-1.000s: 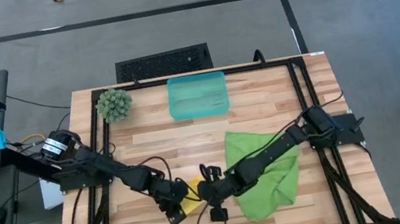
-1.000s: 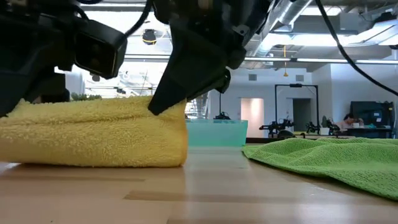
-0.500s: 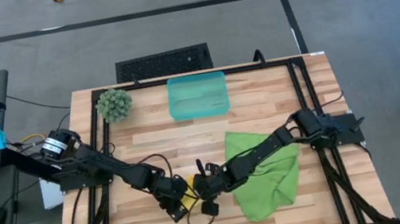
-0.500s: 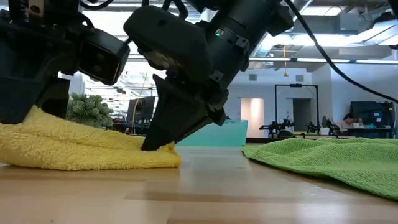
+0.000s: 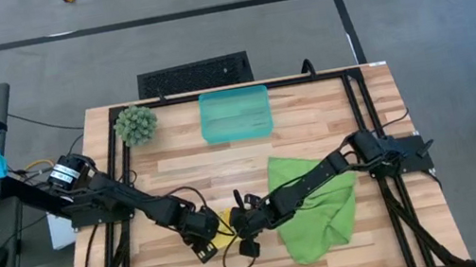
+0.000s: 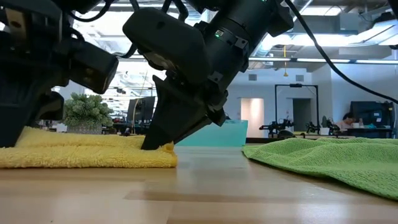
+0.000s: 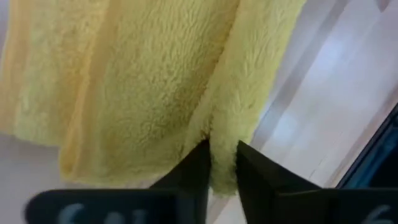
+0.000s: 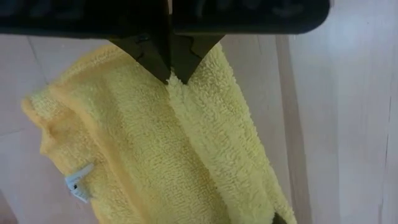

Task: Roll microfiber towels into tight, uniform cylinder then place into a basket
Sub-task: Roll the yellow microfiber cloth

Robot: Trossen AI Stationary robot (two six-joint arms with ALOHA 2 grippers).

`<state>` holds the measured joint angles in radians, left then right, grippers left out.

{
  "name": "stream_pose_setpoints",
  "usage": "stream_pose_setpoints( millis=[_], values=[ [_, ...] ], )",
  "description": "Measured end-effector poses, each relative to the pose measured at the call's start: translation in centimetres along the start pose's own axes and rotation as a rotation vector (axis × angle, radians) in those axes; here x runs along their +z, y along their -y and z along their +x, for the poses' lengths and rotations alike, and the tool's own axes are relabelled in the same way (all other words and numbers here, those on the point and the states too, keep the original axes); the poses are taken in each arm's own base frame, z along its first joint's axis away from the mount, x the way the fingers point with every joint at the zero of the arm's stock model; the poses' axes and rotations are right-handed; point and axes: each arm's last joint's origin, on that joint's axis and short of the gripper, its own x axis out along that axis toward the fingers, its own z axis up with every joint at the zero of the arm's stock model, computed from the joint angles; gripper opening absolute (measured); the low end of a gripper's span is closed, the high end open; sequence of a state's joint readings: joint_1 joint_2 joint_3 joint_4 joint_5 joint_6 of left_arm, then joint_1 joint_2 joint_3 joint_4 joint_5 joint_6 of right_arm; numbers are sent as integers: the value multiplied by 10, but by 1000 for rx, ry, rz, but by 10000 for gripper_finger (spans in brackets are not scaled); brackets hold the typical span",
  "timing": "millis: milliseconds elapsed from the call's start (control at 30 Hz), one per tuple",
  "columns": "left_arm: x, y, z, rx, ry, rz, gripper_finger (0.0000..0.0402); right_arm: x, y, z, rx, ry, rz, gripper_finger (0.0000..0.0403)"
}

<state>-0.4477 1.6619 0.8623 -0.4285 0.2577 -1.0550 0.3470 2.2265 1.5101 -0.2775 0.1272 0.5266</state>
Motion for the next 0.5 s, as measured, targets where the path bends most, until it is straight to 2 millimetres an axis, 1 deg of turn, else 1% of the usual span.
stream_pose_setpoints(
  millis=[133, 233, 367, 500],
  values=[
    [-1, -1, 0, 0, -21, 31, 125, 0, 0, 0, -1, -1, 0, 17],
    [-3, -1, 0, -17, -68, 89, 152, 0, 0, 0, -1, -1, 0, 17],
    [-12, -2, -5, 40, -61, 115, 162, 0, 0, 0, -1, -2, -1, 6],
    [-28, 2, -23, 96, 28, 139, 157, 0, 0, 0, 0, -3, -1, 13]
  ],
)
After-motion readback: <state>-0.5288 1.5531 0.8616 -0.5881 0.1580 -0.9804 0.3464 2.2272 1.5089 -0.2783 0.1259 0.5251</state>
